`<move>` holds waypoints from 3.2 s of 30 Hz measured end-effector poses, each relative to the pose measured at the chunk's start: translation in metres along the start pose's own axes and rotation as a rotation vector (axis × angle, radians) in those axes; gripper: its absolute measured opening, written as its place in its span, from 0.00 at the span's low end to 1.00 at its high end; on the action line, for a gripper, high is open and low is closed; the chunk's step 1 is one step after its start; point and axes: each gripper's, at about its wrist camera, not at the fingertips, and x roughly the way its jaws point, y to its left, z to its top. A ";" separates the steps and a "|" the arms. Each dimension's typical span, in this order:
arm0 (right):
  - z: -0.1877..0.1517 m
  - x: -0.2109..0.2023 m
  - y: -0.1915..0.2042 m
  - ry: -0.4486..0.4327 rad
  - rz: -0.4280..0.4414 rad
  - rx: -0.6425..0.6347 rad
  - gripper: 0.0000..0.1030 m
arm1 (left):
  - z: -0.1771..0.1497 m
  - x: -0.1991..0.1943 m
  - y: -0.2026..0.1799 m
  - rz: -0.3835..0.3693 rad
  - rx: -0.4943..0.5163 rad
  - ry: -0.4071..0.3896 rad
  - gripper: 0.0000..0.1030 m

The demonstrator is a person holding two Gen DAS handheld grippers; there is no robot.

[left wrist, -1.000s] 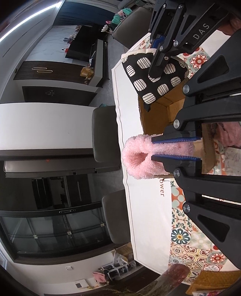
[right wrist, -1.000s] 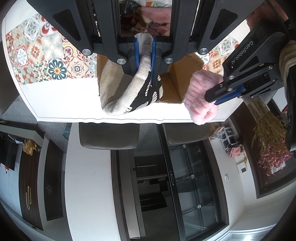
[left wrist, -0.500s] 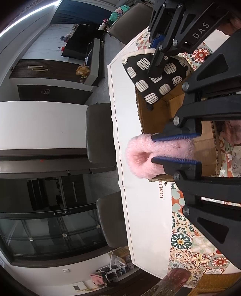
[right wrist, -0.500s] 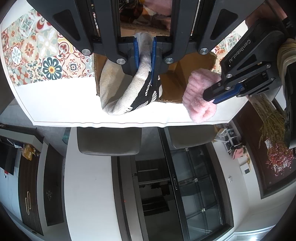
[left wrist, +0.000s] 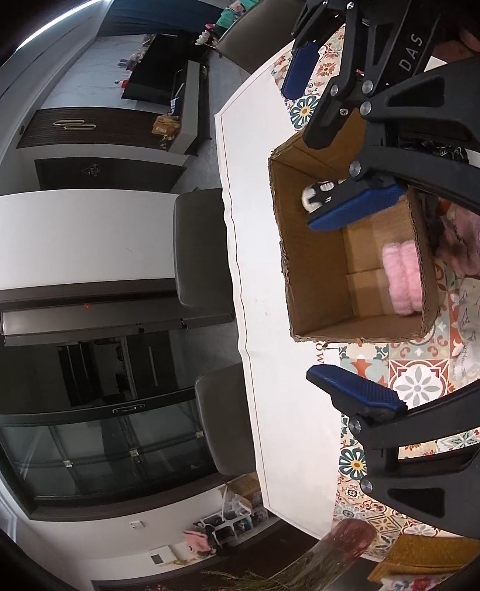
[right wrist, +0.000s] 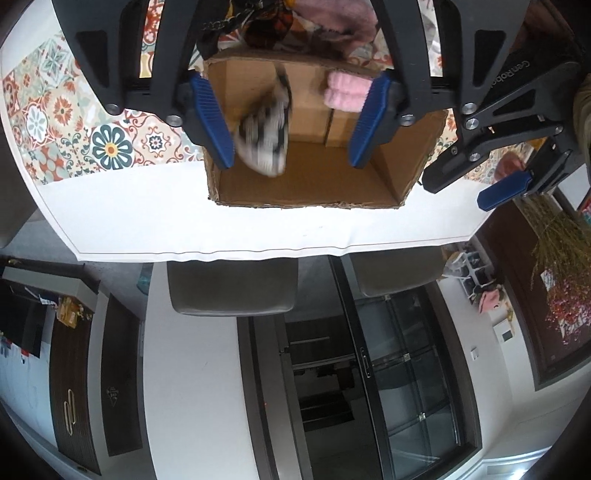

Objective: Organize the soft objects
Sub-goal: 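Open both tools to drop the slippers into the box, then move both tools back toward the grey pouch and pink towel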

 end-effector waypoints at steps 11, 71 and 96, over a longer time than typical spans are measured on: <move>0.000 -0.021 0.003 -0.023 -0.017 -0.003 0.69 | 0.002 -0.026 0.000 0.005 -0.005 -0.027 0.72; -0.104 -0.091 0.058 0.006 -0.006 -0.057 0.69 | -0.127 -0.100 0.032 0.047 -0.068 0.077 0.72; -0.141 -0.008 0.048 0.192 -0.021 -0.024 0.69 | -0.167 -0.016 0.037 0.044 -0.083 0.272 0.81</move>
